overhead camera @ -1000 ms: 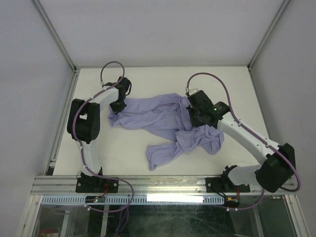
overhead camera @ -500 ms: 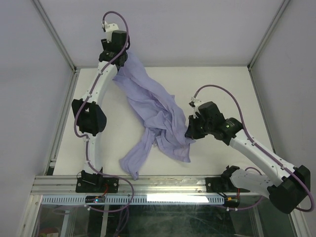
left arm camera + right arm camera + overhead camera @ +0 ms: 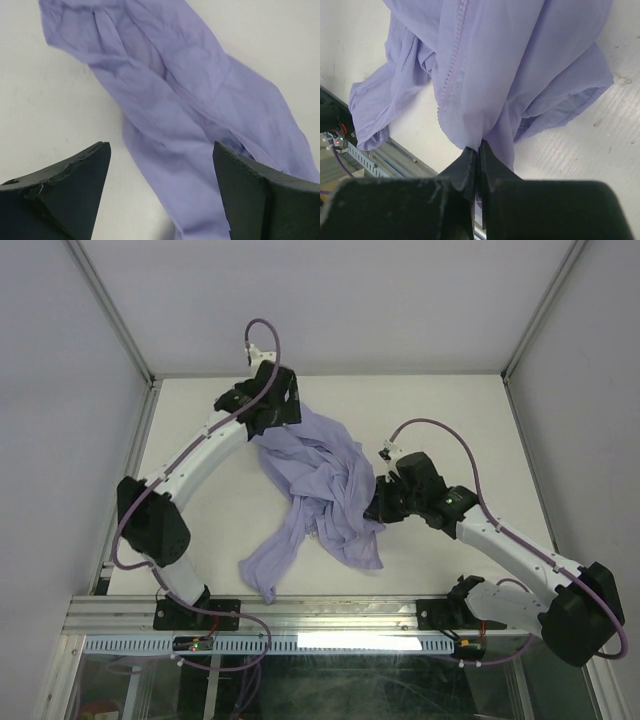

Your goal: Zip up the jacket

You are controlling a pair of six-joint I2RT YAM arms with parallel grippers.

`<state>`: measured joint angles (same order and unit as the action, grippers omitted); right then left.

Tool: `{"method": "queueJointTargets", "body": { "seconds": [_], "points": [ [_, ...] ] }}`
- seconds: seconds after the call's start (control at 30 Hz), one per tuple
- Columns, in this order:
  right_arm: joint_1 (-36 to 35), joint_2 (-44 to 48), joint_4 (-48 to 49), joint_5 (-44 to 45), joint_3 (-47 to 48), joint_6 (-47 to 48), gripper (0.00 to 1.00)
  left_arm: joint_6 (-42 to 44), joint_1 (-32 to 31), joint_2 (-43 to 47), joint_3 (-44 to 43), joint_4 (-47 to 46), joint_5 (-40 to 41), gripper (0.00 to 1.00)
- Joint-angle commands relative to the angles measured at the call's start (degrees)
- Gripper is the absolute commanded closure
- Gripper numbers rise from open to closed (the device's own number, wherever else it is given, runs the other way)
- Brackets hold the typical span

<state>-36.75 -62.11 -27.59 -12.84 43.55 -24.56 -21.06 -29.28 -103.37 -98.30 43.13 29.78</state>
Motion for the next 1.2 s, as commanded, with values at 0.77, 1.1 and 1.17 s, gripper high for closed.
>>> {"method": "queueJointTargets", "body": {
  "seconds": [0.77,1.1,1.17],
  "points": [
    [-0.25,2.51,1.78,5.91,-0.19,4.10,1.00,-24.72,-2.32,16.71,28.97,-7.02,-15.41,0.99],
    [-0.26,1.39,1.93,2.95,0.65,5.04,1.00,0.64,11.72,16.32,20.03,-1.51,-2.30,1.00],
    [-0.25,0.56,3.38,1.51,0.10,4.28,1.00,4.23,13.50,13.91,18.42,-2.02,-1.48,1.00]
  ]
}}
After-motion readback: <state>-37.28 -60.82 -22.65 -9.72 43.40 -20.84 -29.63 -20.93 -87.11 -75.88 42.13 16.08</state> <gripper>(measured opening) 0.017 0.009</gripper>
